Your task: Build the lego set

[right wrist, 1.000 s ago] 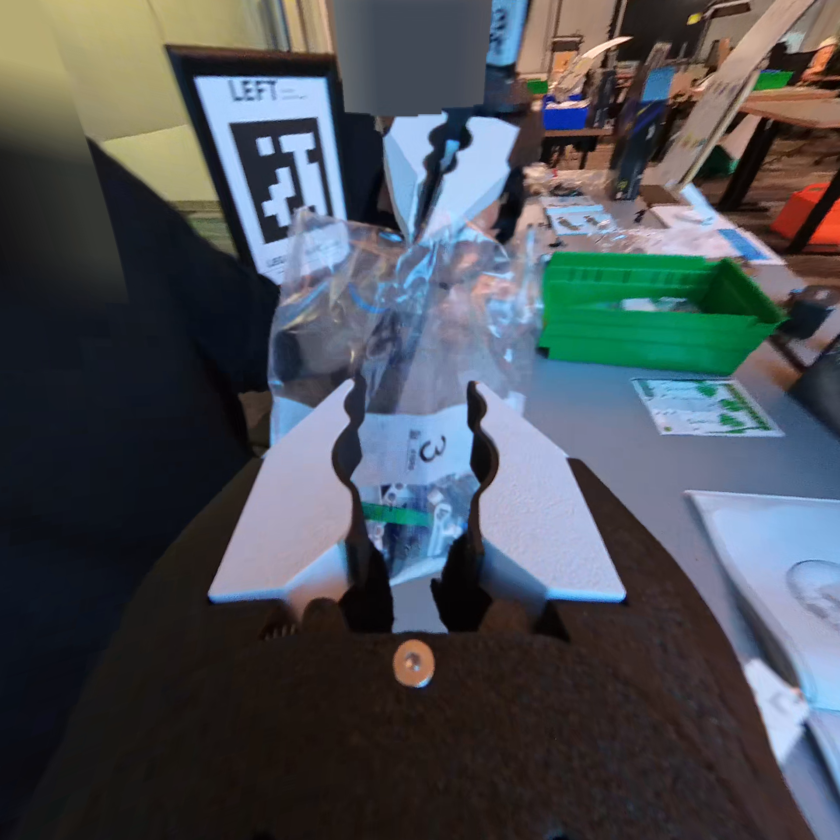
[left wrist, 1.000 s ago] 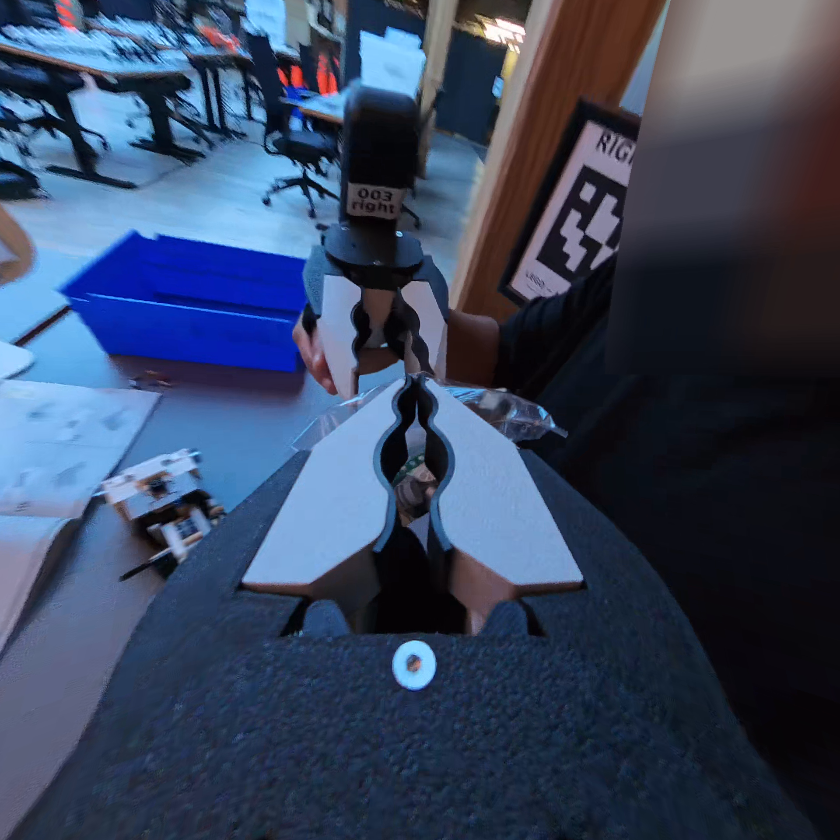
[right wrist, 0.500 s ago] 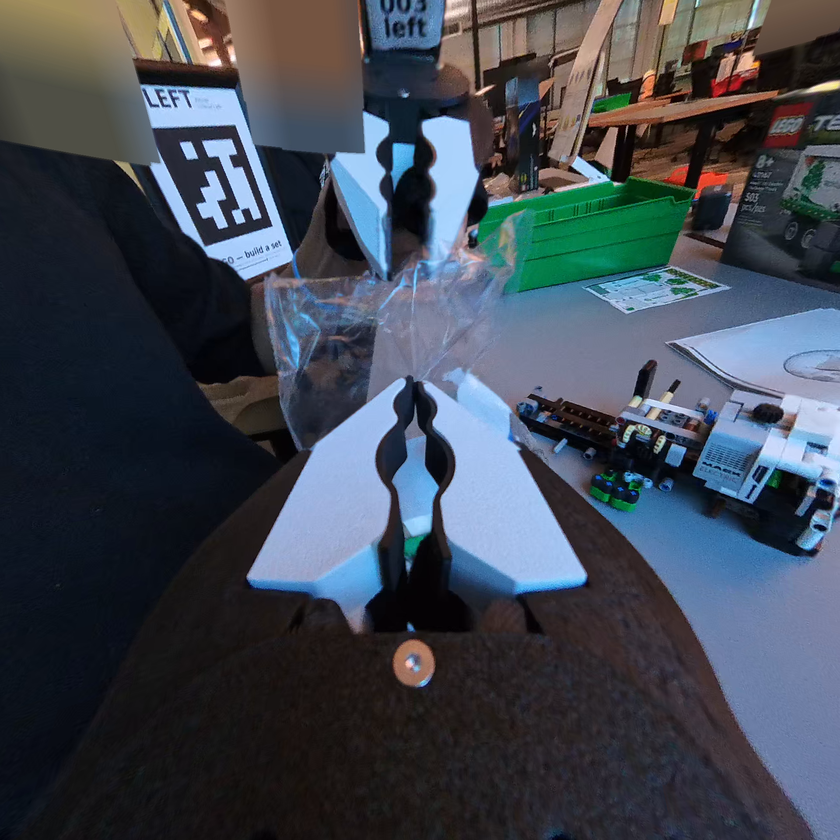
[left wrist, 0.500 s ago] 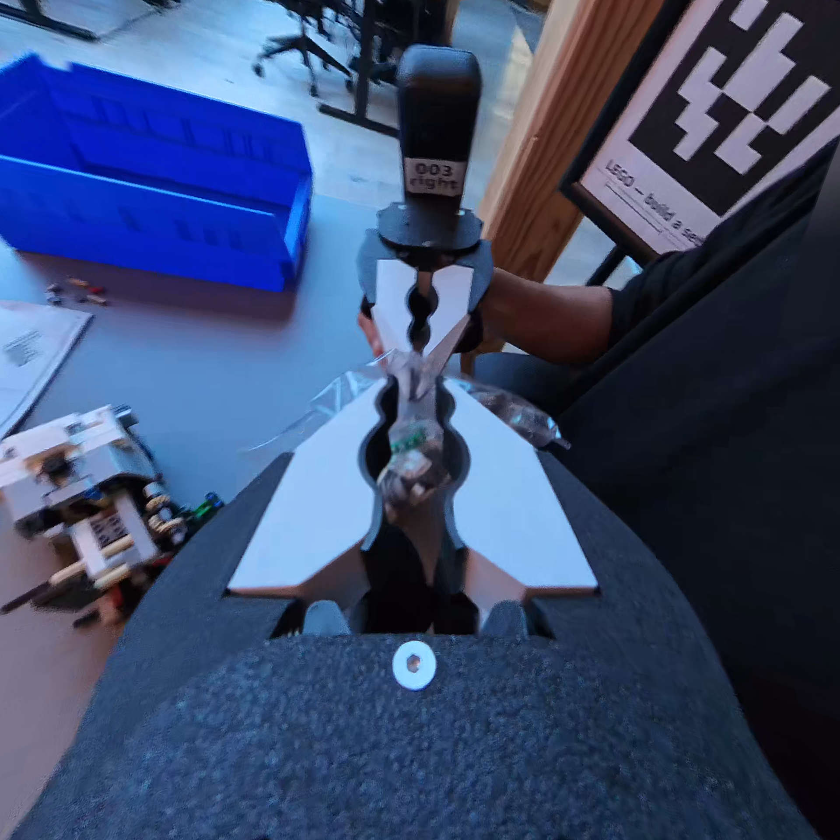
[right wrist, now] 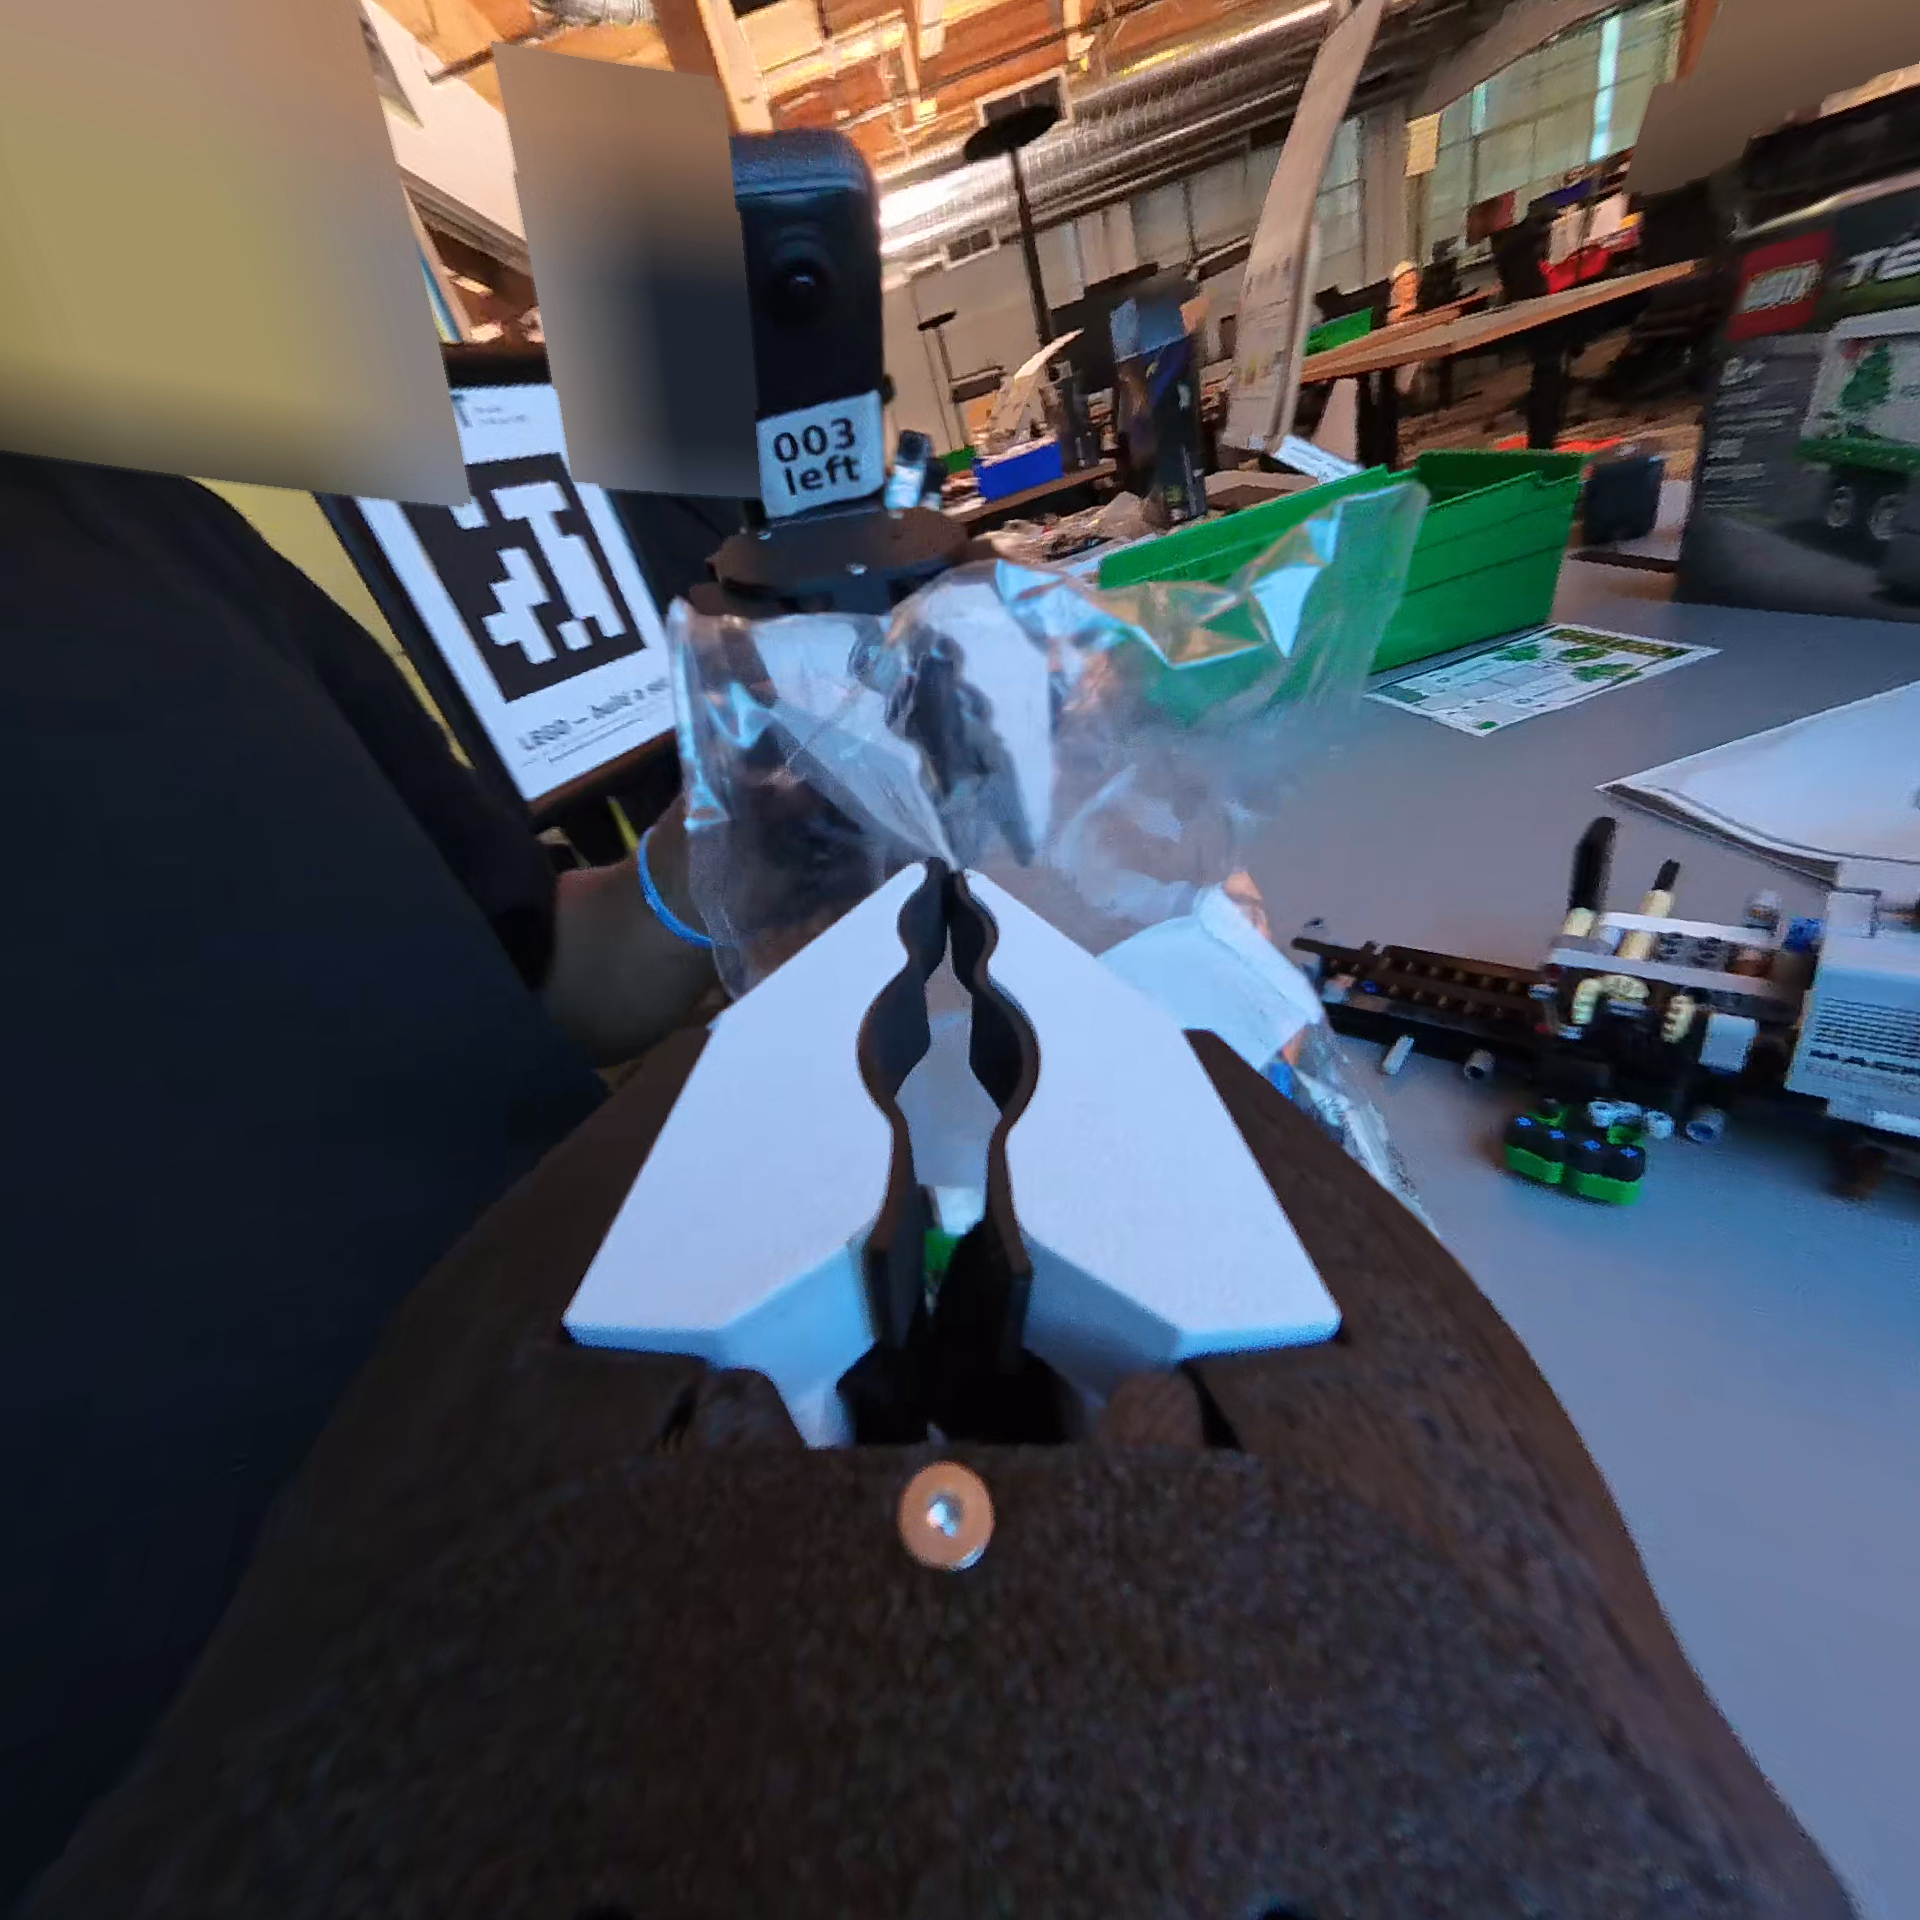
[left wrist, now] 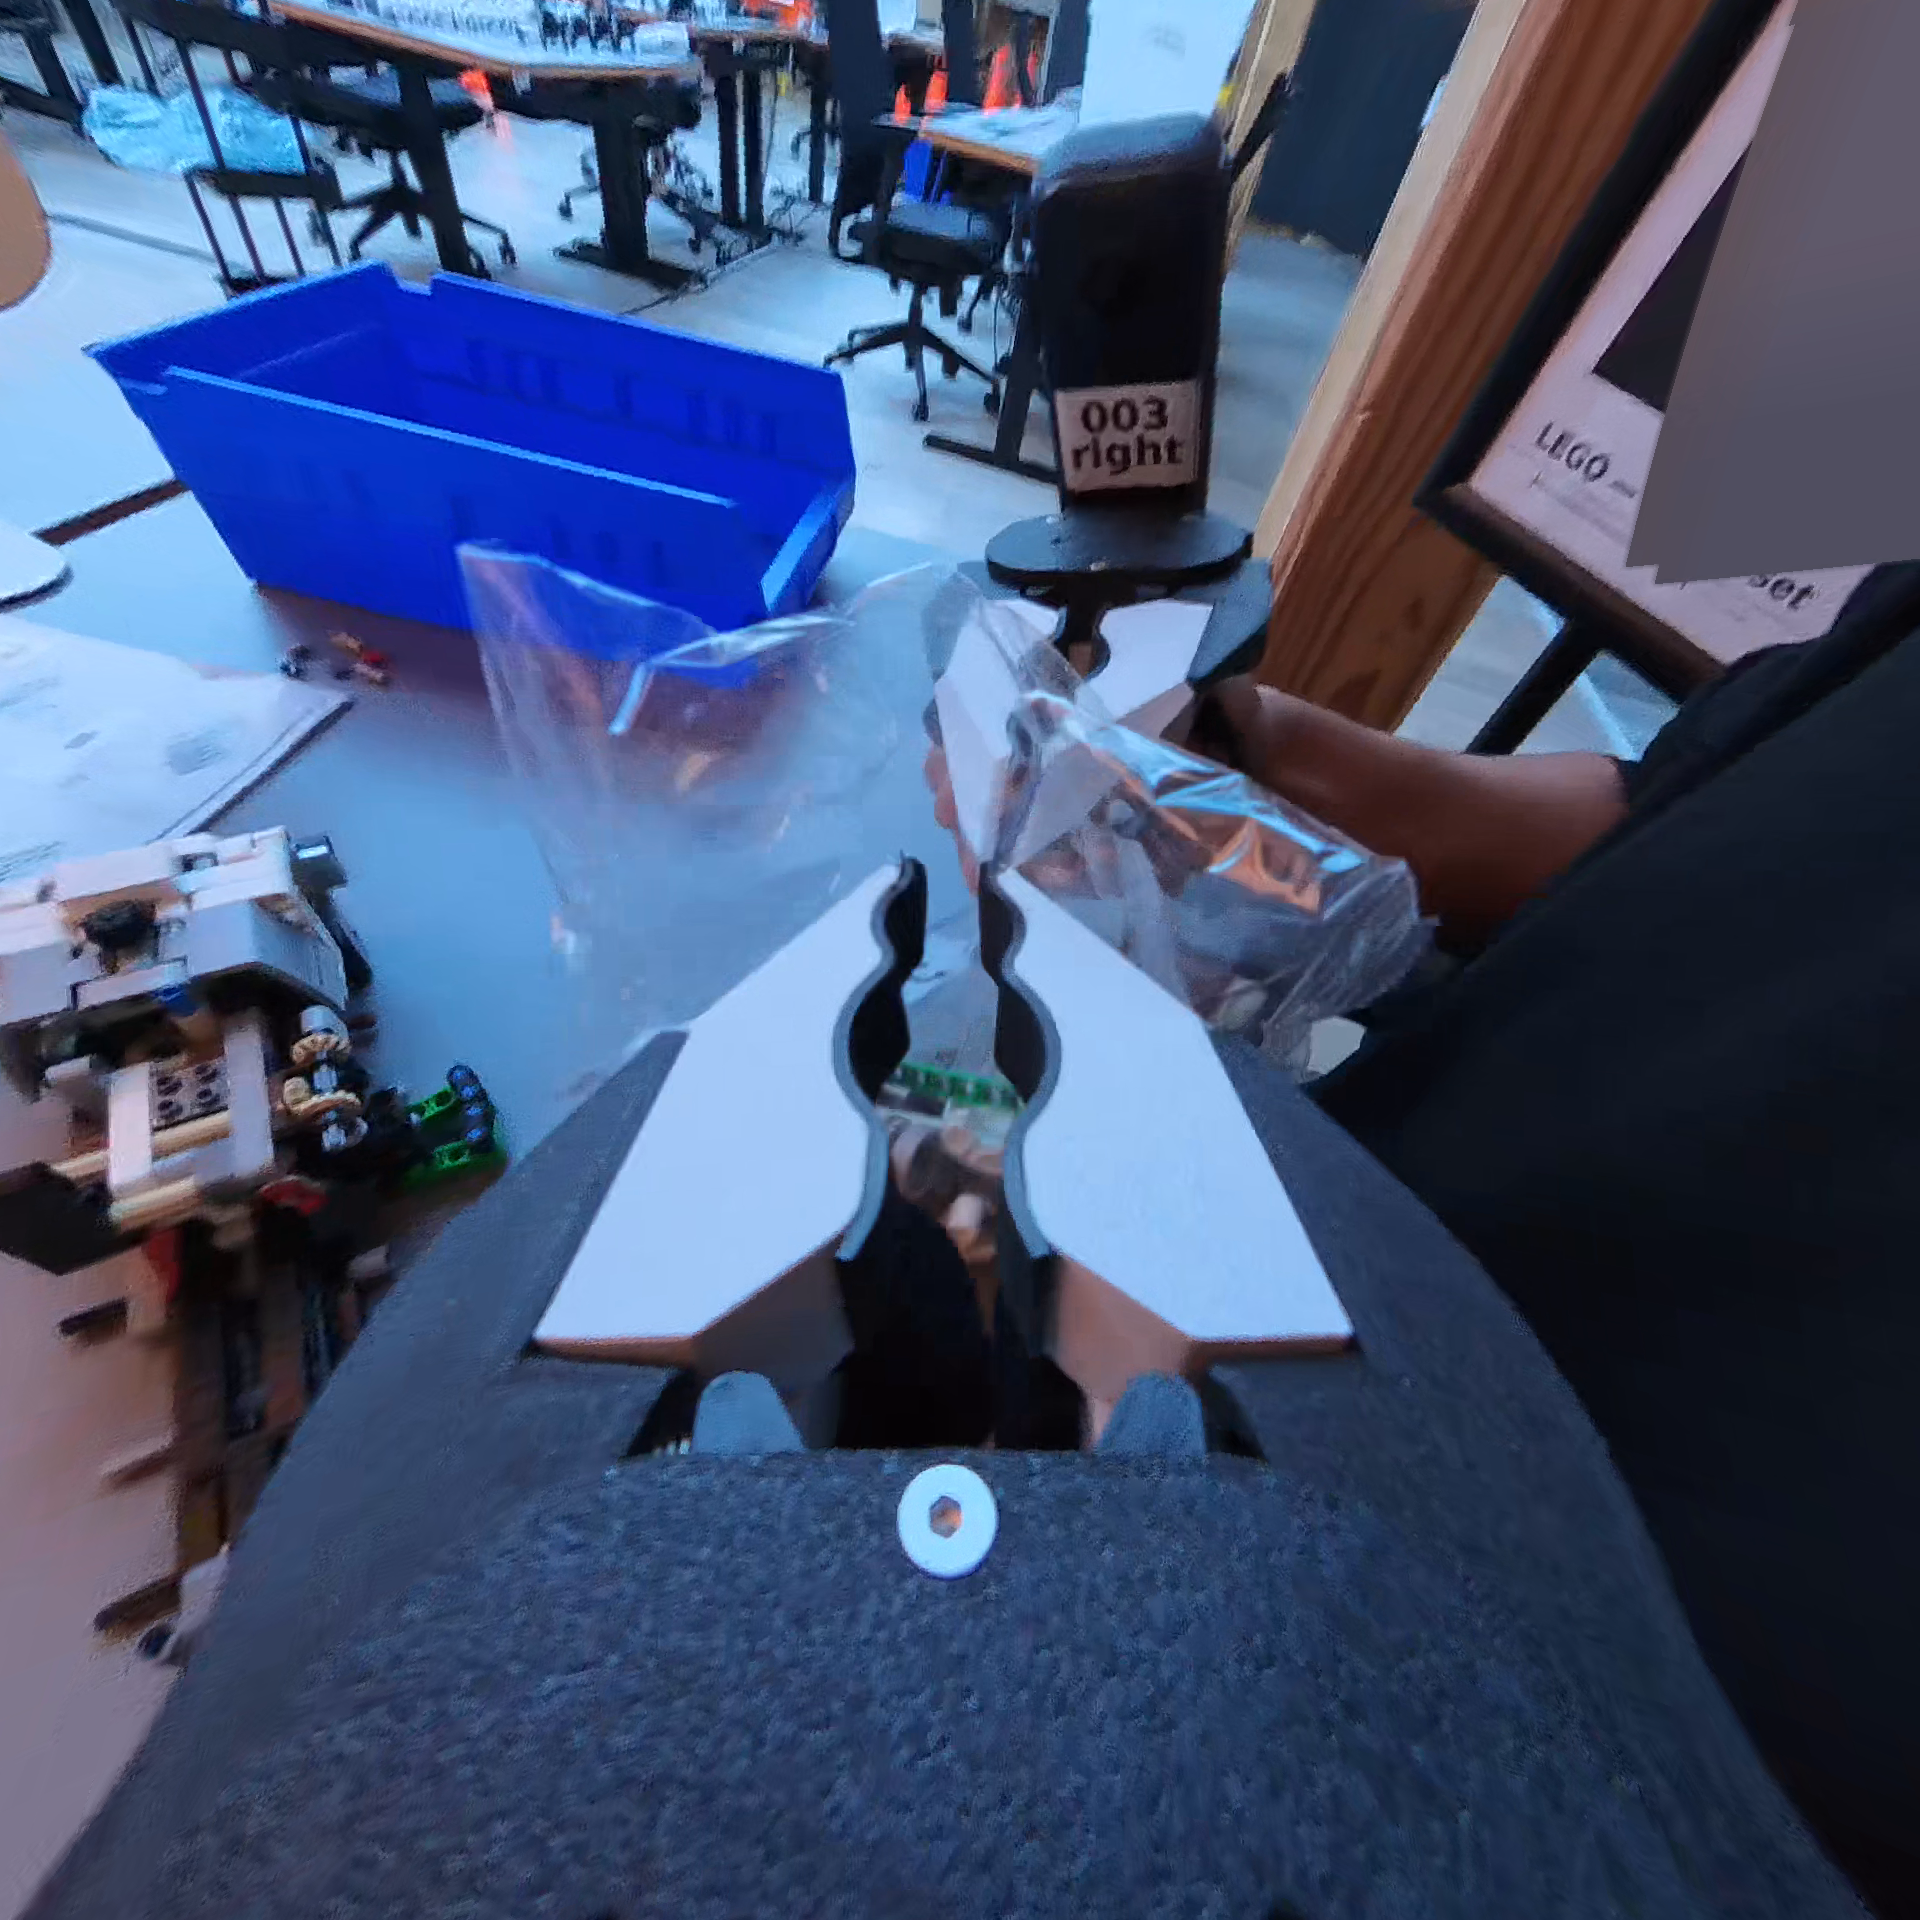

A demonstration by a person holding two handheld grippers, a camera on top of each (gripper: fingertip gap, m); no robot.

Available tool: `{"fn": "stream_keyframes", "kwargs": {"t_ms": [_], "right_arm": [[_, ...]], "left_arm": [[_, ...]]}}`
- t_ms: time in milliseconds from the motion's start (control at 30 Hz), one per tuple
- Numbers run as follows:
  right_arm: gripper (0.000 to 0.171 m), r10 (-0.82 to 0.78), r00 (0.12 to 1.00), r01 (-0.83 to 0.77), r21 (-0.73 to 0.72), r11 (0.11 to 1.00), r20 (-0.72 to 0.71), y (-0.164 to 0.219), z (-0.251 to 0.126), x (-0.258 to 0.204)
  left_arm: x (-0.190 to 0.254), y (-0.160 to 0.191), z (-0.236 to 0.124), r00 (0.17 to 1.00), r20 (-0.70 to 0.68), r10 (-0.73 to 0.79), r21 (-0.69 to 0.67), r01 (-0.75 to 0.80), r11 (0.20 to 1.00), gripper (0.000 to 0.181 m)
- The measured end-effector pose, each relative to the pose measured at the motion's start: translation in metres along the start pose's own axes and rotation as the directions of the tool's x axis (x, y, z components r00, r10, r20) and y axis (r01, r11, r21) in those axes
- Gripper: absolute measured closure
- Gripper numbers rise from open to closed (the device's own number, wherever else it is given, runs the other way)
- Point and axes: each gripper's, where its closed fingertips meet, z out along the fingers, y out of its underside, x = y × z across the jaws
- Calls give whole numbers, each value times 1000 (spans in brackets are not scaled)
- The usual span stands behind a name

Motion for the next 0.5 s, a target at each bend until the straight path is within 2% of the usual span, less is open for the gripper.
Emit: {"fn": "stream_keyframes", "kwargs": {"t_ms": [100,233,333,467,500], "right_arm": [[171,-15,1000,15,-34,999,-19,2,2,0],[171,-22,998,27,-89,996,66,7,1,-13],[171,-63,997,69,-139,988,49,9,1,-8],[171,-37,999,40,-101,994,29,2,-3,0],[171,-18,999,21,-83,996,36,0,-3,1]], "left_arm": [[5,-1,-1,998,-68,6,22,-5,1000,181],[19,7,-4,982,-179,54,-21,-58,998,181],[14,15,-11,976,-165,139,-80,-154,985,181],[-4,17,-21,991,-101,86,-66,-93,993,181],[-4,17,-21,993,-109,51,-47,-57,997,164]]}}
